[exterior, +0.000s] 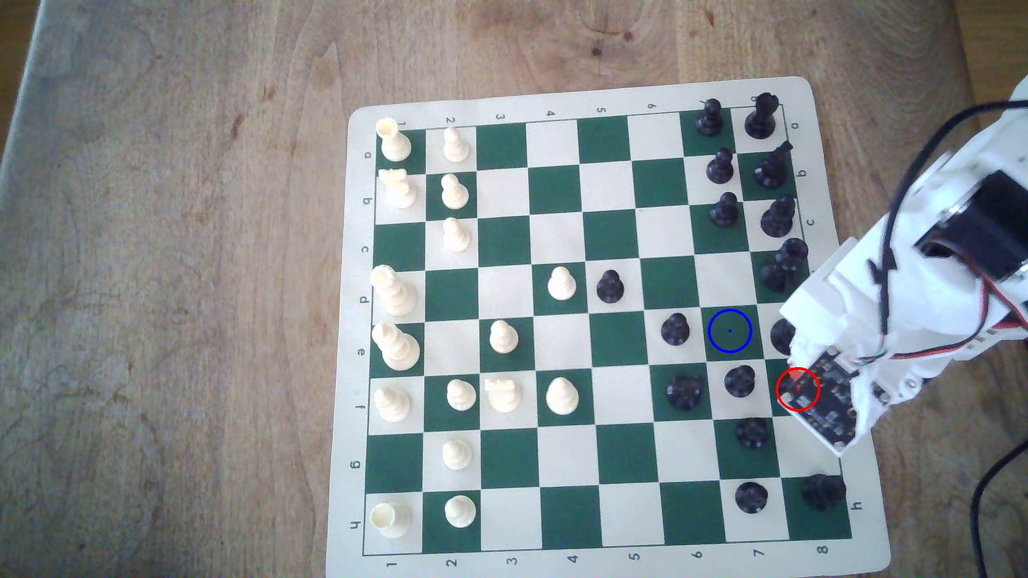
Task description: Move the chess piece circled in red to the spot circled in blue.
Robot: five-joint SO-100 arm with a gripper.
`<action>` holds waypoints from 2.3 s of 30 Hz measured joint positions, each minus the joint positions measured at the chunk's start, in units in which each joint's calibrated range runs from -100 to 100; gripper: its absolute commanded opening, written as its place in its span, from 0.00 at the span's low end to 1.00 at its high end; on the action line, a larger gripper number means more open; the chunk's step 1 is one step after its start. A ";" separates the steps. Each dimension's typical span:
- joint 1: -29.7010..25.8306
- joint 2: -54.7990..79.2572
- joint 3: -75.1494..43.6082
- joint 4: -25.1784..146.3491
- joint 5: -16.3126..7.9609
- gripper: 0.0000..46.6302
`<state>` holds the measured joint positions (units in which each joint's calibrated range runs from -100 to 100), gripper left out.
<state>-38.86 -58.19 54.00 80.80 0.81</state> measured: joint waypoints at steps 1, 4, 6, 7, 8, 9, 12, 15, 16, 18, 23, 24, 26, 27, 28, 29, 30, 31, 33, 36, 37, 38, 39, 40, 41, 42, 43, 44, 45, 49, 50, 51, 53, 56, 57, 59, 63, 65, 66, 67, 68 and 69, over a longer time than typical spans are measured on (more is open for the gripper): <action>-0.15 0.67 0.00 -0.16 0.00 0.23; -0.22 3.85 0.81 -1.83 0.00 0.23; -0.44 4.78 4.16 -3.98 0.00 0.22; -0.29 4.78 4.79 -4.30 0.00 0.22; -0.29 4.69 5.42 -4.78 0.00 0.22; -0.44 4.69 6.15 -5.34 0.00 0.22; -0.29 5.11 7.41 -6.37 0.00 0.22; -0.29 5.19 9.04 -7.25 0.00 0.23; -0.29 5.19 9.31 -7.41 0.00 0.24; -0.29 5.11 10.39 -7.89 0.00 0.24; 0.59 5.11 12.29 -9.40 0.59 0.24; 0.88 5.11 12.38 -9.72 0.68 0.24; 0.81 5.11 12.38 -9.88 0.78 0.24; 0.81 5.11 12.38 -10.04 0.93 0.23; 1.18 5.11 12.74 -10.36 1.22 0.23; 1.47 5.19 13.19 -10.52 1.32 0.23; 1.84 5.36 13.65 -10.68 1.42 0.23; 2.14 5.61 14.01 -10.68 1.47 0.23; 2.21 5.70 14.73 -10.68 1.47 0.23; 2.21 5.70 14.82 -10.68 1.47 0.23; 2.21 5.70 14.82 -10.68 1.47 0.23; 2.21 5.70 14.82 -10.68 1.42 0.23; 2.21 5.70 14.82 -10.68 1.42 0.23; 2.21 5.70 14.82 -10.68 1.42 0.23; 2.21 5.70 14.82 -10.68 1.42 0.23; 2.21 5.70 14.82 -10.68 1.42 0.23; 2.21 5.70 14.82 -10.68 1.42 0.23; 2.21 5.70 14.82 -10.68 1.42 0.22; 2.21 6.03 14.82 -10.68 1.42 0.22; 1.77 6.20 14.82 -10.52 1.42 0.22; 1.77 6.20 14.82 -10.20 1.42 0.22; 1.77 6.20 14.82 -10.12 1.42 0.21; 1.77 6.20 14.82 -10.12 1.42 0.20; 1.77 6.20 14.82 -10.04 1.42 0.10; 1.77 6.20 14.82 -10.04 1.42 0.07; 1.77 6.20 14.82 -10.04 1.42 0.03; 1.77 6.20 14.82 -10.04 1.42 0.01; 1.62 6.20 14.82 -10.04 0.98 0.01; 1.40 6.20 14.73 -9.72 0.83 0.01; 1.25 6.20 14.64 -9.08 0.63 0.01; 1.18 6.20 13.83 -8.05 0.29 0.01; 1.18 6.20 13.47 -7.65 0.20 0.01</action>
<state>-37.68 -51.99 67.46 73.15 1.00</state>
